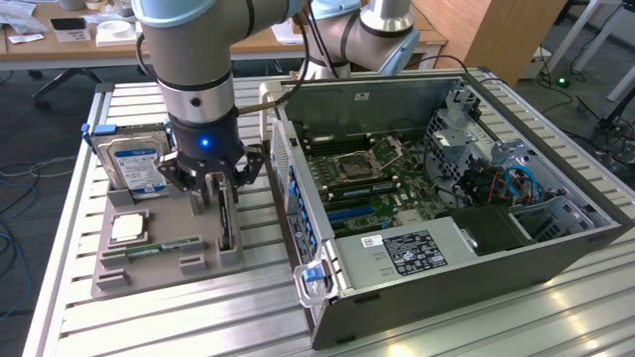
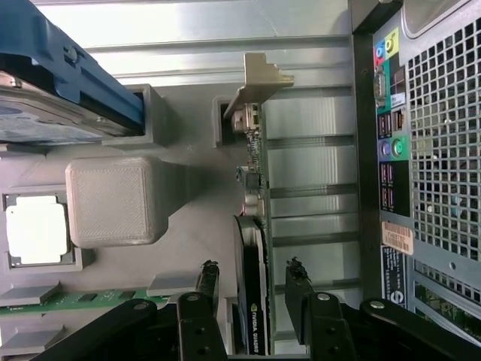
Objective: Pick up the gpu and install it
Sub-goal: 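Pick up the gpu and move the gpu toward the slot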
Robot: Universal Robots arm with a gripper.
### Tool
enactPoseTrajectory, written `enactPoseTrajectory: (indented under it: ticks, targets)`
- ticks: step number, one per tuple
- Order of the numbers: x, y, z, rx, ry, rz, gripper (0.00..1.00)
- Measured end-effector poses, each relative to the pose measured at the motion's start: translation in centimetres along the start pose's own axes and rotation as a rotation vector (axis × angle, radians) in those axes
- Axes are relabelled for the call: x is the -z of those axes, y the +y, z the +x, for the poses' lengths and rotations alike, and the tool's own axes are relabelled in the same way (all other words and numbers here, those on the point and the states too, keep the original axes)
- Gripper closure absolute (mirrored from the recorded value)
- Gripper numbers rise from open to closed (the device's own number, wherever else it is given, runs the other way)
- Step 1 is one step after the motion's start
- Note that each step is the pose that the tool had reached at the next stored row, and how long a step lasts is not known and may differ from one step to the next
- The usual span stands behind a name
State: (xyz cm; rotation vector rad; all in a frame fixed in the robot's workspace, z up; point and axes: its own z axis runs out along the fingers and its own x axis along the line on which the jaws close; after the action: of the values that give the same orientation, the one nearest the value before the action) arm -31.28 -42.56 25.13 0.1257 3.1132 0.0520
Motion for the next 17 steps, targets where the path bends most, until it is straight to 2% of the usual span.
enactPoseTrajectory:
  ticks: [6, 17]
  targets:
    - [-0.71, -0.03, 0.02, 0.0, 0.0001, 0.0, 0.51]
    - [-0.79, -0.03, 0.02, 0.0, 0.0, -0.0001, 0.51]
